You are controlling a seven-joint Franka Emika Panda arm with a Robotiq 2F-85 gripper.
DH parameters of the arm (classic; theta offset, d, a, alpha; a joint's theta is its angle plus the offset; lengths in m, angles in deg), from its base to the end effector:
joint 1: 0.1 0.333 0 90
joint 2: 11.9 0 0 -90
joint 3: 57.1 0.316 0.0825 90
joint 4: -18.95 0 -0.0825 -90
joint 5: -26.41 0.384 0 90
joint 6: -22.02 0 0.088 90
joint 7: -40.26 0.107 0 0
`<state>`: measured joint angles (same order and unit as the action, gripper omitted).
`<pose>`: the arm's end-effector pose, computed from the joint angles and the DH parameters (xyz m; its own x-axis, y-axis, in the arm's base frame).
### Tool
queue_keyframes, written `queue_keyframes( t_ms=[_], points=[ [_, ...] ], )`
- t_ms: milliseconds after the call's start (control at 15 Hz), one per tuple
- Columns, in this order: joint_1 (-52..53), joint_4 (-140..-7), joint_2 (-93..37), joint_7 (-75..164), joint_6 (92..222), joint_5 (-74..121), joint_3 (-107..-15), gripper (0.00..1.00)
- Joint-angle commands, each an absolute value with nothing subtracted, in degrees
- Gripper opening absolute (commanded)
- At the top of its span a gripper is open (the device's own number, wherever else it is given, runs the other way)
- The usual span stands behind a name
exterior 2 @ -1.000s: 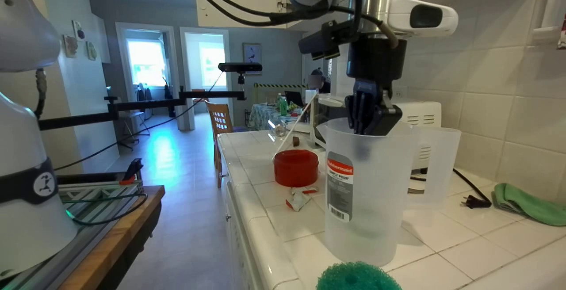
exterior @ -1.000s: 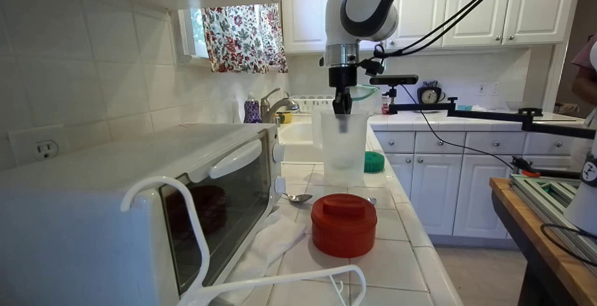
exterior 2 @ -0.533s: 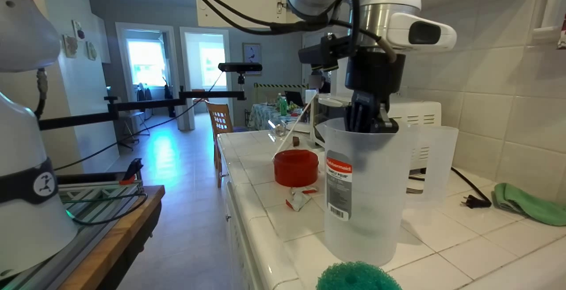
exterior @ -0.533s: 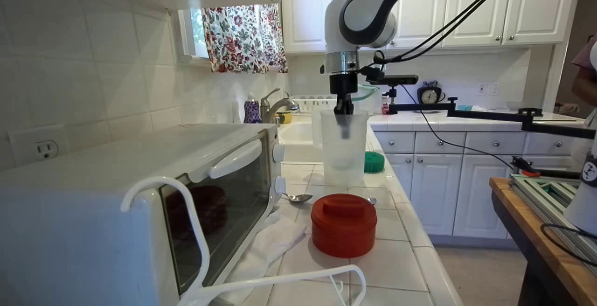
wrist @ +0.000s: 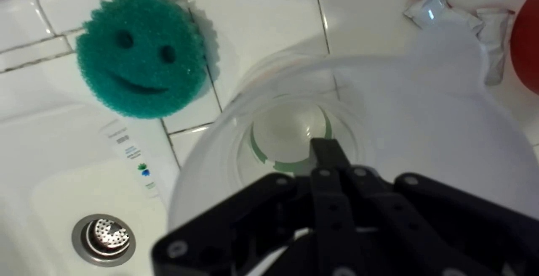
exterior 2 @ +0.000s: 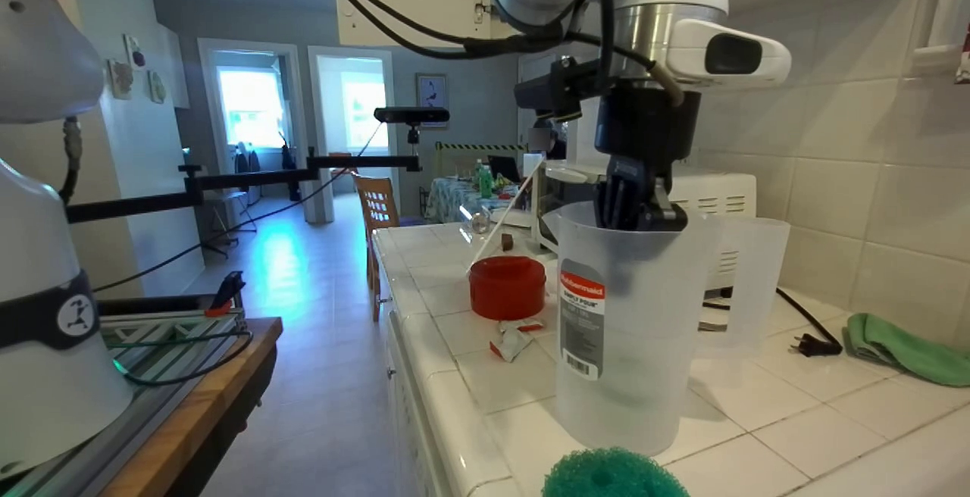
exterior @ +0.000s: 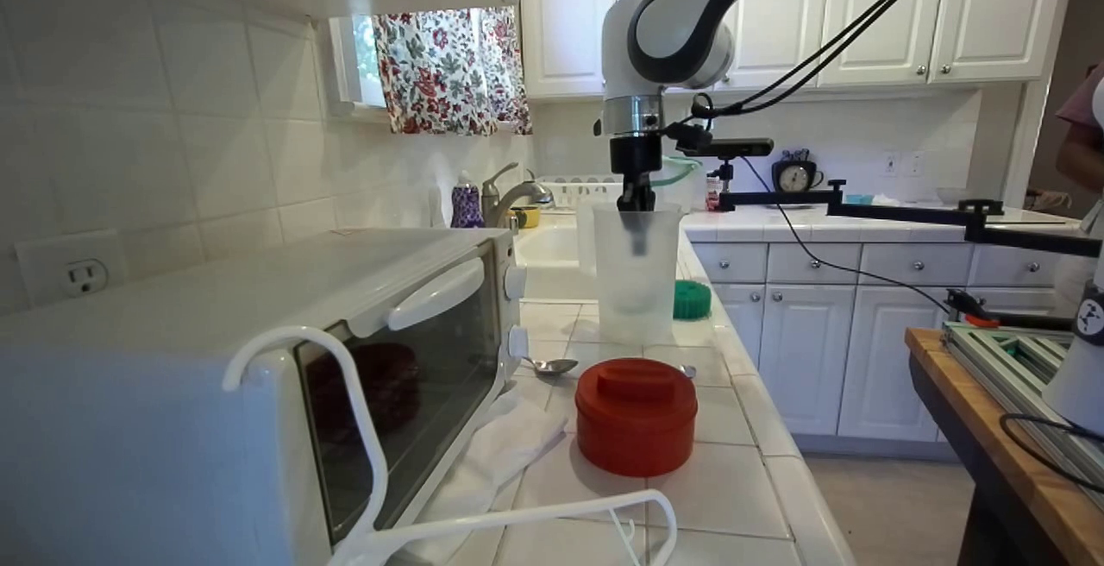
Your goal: Open the jug, move it to the right and then put some of its contents onto the counter
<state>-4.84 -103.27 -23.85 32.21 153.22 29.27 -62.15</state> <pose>0.5536 -0.0938 0.3057 0.9969 -0.0621 -0.0480 -0.0633 -0.9977 -0.0246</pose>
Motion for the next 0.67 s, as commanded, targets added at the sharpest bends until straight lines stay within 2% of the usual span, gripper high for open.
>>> queue_keyframes(
  t_ms=[0,267,600],
  points=[
    [-4.9,-102.7,-23.6,34.7,152.6,27.9,-62.1,0.00],
    [-3.9,-104.1,-17.5,38.4,149.4,25.0,-62.0,0.00],
    [-1.6,-103.7,-6.4,35.1,137.3,27.7,-59.1,0.00]
  ],
)
